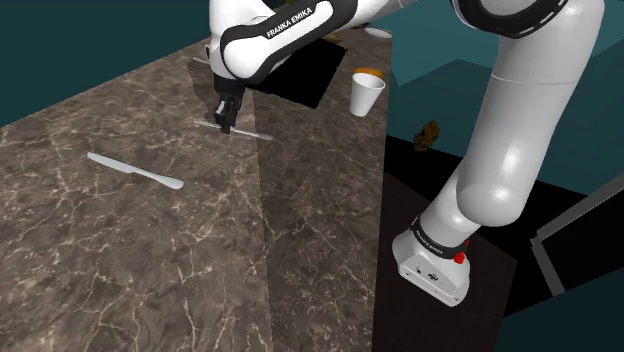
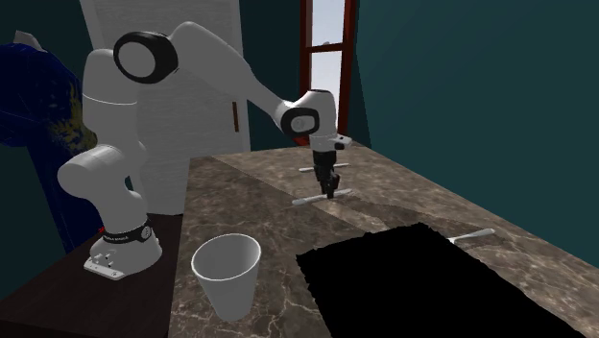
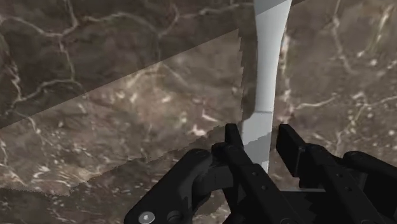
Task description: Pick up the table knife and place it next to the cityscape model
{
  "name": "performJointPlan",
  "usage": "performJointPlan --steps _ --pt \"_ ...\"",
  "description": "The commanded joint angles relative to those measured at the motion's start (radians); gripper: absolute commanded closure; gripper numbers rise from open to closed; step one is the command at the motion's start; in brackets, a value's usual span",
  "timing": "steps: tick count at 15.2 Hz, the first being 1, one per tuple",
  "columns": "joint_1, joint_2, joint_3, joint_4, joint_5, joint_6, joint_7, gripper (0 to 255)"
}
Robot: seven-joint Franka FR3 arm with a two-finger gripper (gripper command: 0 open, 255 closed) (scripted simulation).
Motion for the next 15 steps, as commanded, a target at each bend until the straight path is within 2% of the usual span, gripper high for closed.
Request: performJointPlan --steps 1,6,15 --pt "-0.007 0.008 -0.010 -0.003 -0.004 0.001 0.001 255" --pt "-0.009 0.008 -0.011 -0.004 -0.004 0.002 -0.001 255" --pt "-0.015 -0.052 -0.002 0.040 0.019 -0.101 -0.018 255"
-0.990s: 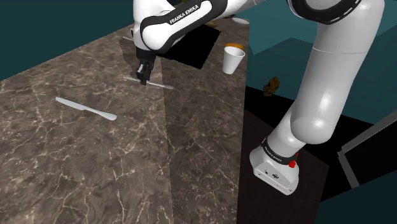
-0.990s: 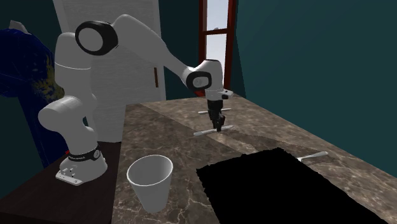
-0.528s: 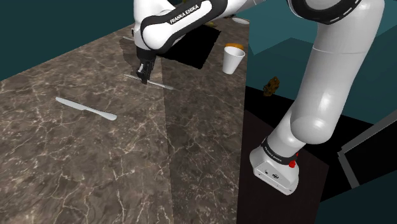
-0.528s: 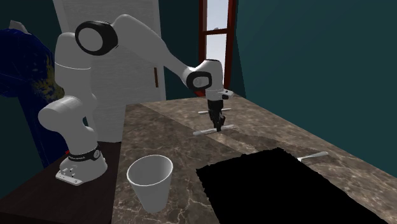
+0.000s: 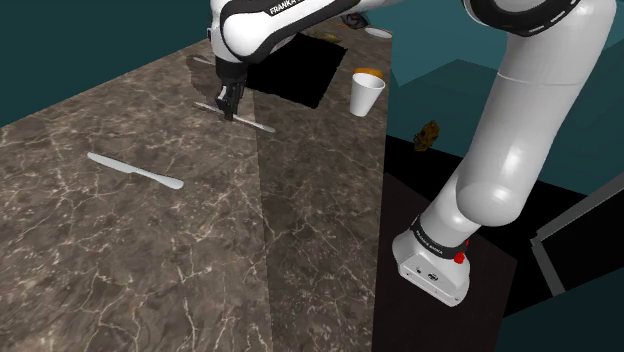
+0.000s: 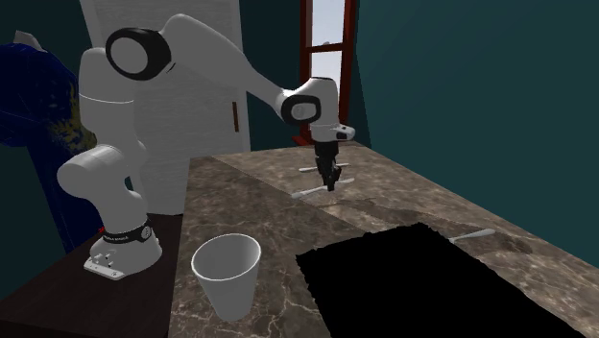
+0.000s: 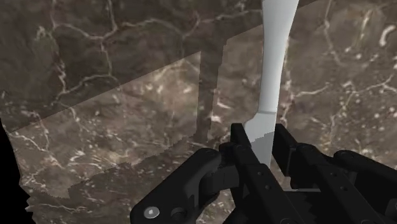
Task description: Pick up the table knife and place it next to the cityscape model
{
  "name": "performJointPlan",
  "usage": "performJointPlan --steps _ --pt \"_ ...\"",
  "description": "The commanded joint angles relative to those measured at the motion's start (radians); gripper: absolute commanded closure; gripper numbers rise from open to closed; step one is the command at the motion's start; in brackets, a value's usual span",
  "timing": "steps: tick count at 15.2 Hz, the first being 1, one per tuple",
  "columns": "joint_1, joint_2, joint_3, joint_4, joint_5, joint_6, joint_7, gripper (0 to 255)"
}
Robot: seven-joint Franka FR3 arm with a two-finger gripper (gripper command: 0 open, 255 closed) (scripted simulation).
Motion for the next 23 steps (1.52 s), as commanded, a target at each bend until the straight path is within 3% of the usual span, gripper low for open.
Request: performJointPlan --steps 1,14,23 --pt "-0.002 -0.017 0.002 0.005 0.005 -0.022 -0.004 255" --pt "-0.005 -0.076 0.008 0.104 0.028 -0.178 -0.022 255" --pt "-0.123 -0.240 -0.069 -0.105 0.093 -0.124 -0.239 255"
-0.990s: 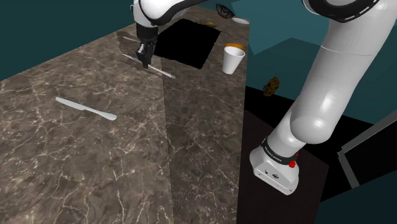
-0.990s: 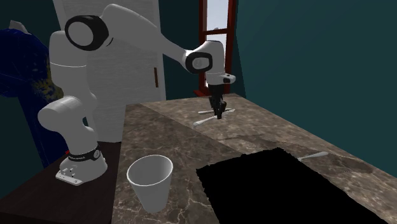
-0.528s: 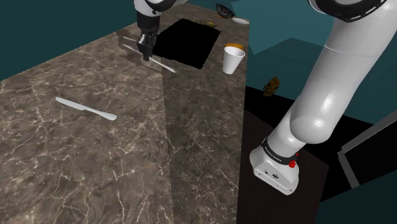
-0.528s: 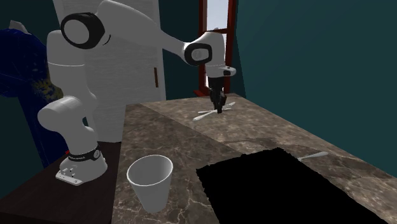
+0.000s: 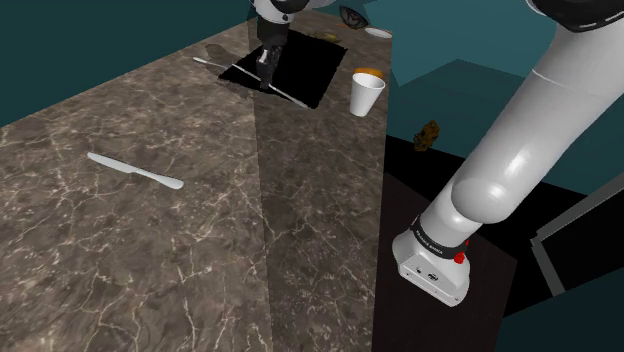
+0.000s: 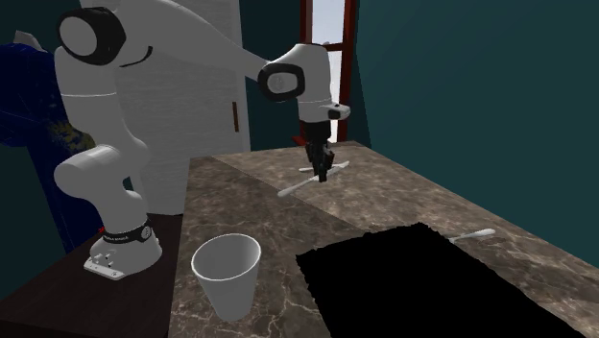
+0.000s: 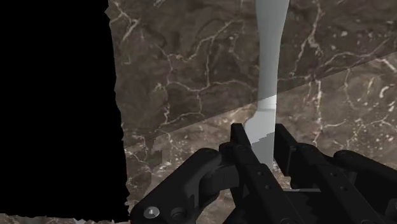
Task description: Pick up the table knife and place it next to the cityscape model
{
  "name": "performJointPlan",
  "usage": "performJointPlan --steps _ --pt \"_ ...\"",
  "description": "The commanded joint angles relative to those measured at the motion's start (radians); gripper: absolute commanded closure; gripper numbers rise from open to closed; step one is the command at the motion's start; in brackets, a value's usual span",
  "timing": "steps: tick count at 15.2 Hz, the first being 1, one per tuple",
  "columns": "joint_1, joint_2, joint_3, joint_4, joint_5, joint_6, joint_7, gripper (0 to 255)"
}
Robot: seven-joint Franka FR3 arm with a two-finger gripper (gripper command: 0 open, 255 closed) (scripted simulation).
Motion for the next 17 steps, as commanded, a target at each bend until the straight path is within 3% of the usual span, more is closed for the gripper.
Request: performJointPlan --steps 1,12,17 --pt "-0.025 -0.030 -0.021 -0.042 0.012 0.013 -0.052 255" --pt "-0.150 -0.123 -0.156 -0.151 0.046 0.028 -0.330 255" --pt "-0.154 -0.105 -0.162 -0.187 0.048 0.081 -0.341 255"
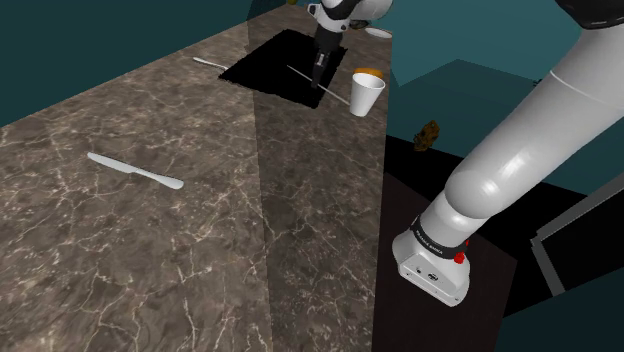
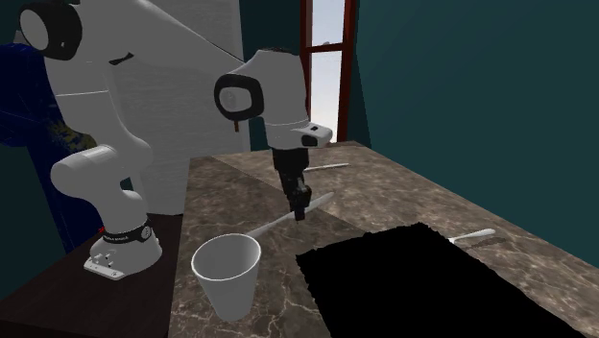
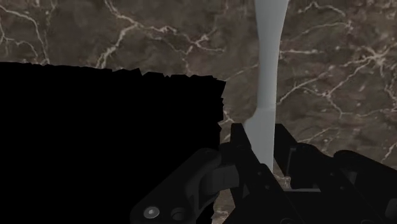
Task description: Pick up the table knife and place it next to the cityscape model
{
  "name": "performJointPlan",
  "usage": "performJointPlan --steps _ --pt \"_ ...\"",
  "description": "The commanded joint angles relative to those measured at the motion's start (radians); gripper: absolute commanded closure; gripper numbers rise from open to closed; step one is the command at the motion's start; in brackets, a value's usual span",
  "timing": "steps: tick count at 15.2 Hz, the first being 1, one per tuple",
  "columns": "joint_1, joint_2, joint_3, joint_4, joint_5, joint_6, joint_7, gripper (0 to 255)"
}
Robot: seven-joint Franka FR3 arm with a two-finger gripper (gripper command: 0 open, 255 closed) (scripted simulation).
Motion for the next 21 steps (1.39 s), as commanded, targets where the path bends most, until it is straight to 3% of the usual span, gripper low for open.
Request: performJointPlan --steps 1,16,21 --pt "0.000 0.012 0.000 -0.015 0.000 0.027 -0.001 255" --pt "0.001 0.120 0.001 -0.112 0.006 0.232 -0.007 255" --pt "0.001 0.120 0.001 -0.112 0.006 0.232 -0.007 255"
